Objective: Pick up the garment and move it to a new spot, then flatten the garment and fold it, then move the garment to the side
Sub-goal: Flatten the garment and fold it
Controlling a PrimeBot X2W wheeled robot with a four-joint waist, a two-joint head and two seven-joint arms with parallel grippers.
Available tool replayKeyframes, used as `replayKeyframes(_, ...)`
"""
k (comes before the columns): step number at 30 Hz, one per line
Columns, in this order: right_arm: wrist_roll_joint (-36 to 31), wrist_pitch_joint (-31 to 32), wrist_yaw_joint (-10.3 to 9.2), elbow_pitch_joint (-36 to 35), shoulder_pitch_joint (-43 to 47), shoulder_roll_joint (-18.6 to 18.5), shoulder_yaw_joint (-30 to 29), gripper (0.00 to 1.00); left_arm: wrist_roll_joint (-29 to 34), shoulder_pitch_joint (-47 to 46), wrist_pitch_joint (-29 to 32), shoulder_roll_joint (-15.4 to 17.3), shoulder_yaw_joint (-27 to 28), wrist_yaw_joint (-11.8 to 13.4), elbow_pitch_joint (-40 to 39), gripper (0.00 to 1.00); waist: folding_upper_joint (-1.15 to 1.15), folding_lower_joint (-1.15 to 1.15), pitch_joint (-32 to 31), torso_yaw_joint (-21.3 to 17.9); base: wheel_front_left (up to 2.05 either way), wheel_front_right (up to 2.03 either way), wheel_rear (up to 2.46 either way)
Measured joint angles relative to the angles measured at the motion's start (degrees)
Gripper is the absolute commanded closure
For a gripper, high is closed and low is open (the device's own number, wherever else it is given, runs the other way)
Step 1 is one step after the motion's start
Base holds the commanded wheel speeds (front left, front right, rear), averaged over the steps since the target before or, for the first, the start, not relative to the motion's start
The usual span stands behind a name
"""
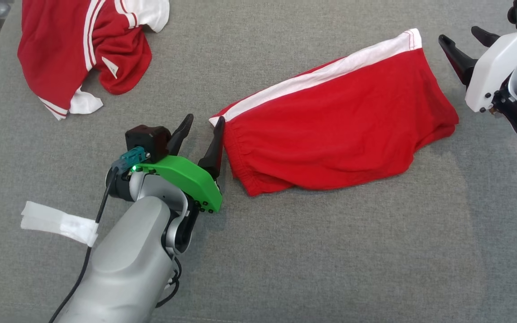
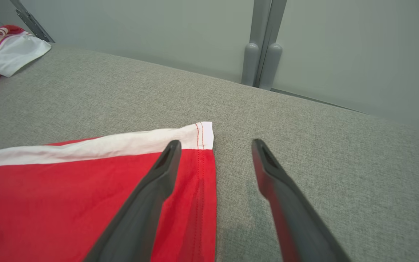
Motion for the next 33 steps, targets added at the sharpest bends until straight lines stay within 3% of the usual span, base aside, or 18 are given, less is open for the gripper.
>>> replayKeyframes(6, 2.8, -2.7, 0.0, 1.2, 0.7, 0.2, -0.4, 0.0, 0.5, 0.1, -1.4, 0.0, 0.5, 0.0, -0.5, 0.0, 0.0, 0.0, -1.8, -0.7, 0.0, 0.0, 0.0)
replayKeyframes(17, 10.5, -3.0, 0.0, 5.9, 9.8, 2.7, -1.6, 0.0, 0.9, 4.1, -2.4, 0.0, 0.8, -0.6, -4.8, 0.0, 0.0, 0.0, -5.8, -1.4, 0.0, 0.0, 0.0)
replayKeyframes(33, 14.8, -1.1, 0.0, 11.7, 12.0, 3.6, -3.5, 0.0, 2.3, 10.7, -2.4, 1.1, 3.1, 0.5, -11.0, 0.0, 0.0, 0.0, -6.2, 2.9, 0.0, 0.0, 0.0)
